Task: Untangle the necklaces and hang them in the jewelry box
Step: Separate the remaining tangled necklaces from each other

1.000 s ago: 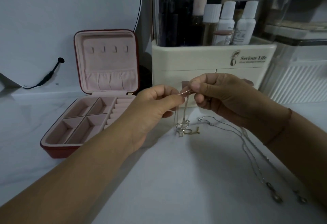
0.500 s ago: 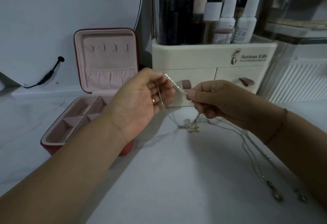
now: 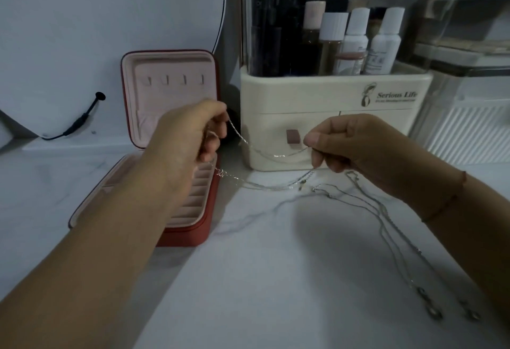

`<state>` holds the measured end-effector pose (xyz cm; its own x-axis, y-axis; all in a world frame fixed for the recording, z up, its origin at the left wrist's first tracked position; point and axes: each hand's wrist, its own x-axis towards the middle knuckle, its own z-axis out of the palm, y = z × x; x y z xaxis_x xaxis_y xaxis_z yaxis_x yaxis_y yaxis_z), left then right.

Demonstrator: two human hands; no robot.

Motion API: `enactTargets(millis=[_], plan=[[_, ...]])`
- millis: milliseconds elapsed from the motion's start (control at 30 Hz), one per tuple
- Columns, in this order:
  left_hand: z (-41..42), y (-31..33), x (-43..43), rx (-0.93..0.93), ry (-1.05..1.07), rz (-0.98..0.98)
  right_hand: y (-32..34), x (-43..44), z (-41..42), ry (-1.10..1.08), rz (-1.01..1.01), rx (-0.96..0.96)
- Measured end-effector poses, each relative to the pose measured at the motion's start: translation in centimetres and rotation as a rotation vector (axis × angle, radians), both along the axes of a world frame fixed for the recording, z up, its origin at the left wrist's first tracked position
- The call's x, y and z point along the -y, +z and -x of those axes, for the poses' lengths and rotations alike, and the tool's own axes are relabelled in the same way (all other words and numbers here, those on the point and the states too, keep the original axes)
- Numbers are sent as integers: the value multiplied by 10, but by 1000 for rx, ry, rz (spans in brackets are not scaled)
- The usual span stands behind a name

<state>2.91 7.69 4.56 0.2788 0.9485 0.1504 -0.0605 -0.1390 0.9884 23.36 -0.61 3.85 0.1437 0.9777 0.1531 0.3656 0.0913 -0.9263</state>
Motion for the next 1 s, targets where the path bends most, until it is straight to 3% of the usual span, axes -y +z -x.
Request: enactTargets(millis=[267, 400, 633, 1000], plan=[[-9, -15, 10, -362, -35, -274, 5, 4, 7, 141, -193, -4], [-14, -22, 16, -481, -96, -300, 3, 4, 8, 170, -226, -44], [-21, -25, 29, -272, -425, -44, -3, 2, 13, 188, -190, -34], [-25, -25, 35, -148, -355, 29, -3, 2, 13, 186, -143, 1]])
